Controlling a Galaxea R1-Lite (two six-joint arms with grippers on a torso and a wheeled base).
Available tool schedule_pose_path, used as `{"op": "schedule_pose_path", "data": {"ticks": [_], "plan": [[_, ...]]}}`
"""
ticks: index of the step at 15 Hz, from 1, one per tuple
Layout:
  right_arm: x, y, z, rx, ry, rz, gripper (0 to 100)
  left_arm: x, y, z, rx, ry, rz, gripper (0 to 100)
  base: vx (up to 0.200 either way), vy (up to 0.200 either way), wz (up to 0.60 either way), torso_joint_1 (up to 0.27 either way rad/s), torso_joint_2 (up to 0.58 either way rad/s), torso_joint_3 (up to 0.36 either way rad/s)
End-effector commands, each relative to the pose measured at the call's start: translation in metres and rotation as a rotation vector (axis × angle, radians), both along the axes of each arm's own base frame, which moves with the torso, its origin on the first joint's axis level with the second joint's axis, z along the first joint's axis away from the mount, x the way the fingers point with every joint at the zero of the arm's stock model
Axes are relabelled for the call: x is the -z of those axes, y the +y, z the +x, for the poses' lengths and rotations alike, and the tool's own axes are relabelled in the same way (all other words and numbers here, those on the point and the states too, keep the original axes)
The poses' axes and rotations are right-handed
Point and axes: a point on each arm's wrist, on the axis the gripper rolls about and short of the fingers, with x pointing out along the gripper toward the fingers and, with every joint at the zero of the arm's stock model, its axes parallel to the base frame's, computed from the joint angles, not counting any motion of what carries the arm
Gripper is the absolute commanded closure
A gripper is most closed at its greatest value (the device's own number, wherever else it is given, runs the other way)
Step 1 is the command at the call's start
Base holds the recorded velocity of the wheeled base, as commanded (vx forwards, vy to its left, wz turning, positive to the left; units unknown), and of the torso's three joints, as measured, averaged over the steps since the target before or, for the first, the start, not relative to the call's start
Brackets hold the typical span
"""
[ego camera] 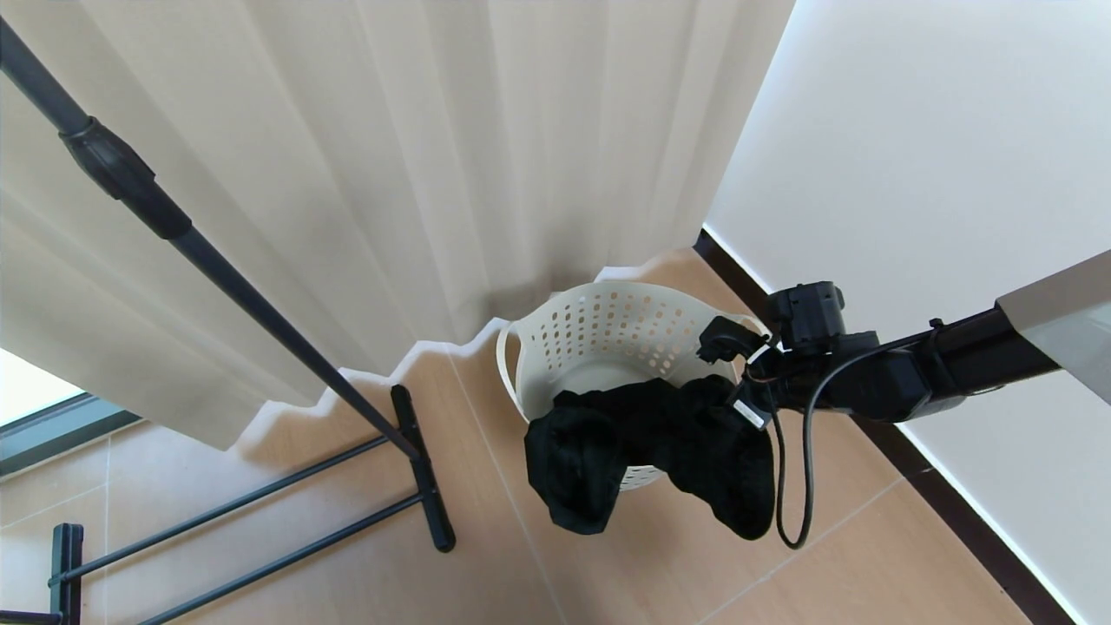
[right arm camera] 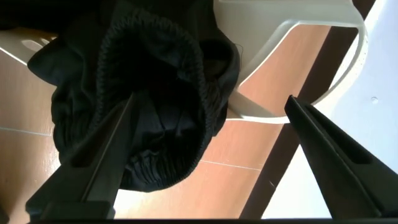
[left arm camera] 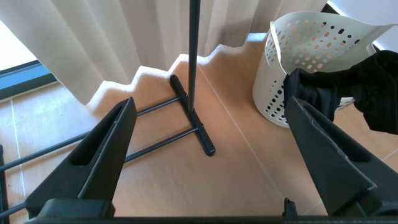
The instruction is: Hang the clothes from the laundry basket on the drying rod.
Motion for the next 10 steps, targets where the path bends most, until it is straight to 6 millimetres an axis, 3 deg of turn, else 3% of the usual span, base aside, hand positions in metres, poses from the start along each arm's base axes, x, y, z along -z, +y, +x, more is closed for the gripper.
{"op": "schedule_pose_path", "data": {"ticks": [1, 10], "plan": [[0.004, 0.001, 0.003, 0.001, 0.004, 0.000, 0, 0.000, 0.000, 0.000, 0.000, 0.001, -0.001, 0, 0.000, 0.000, 0.00, 0.000, 0.00, 0.000], [0.021, 0.005, 0.018, -0.006, -0.055, 0.024, 0, 0.000, 0.000, 0.000, 0.000, 0.001, -0.001, 0, 0.000, 0.000, 0.00, 0.000, 0.00, 0.000]]}}
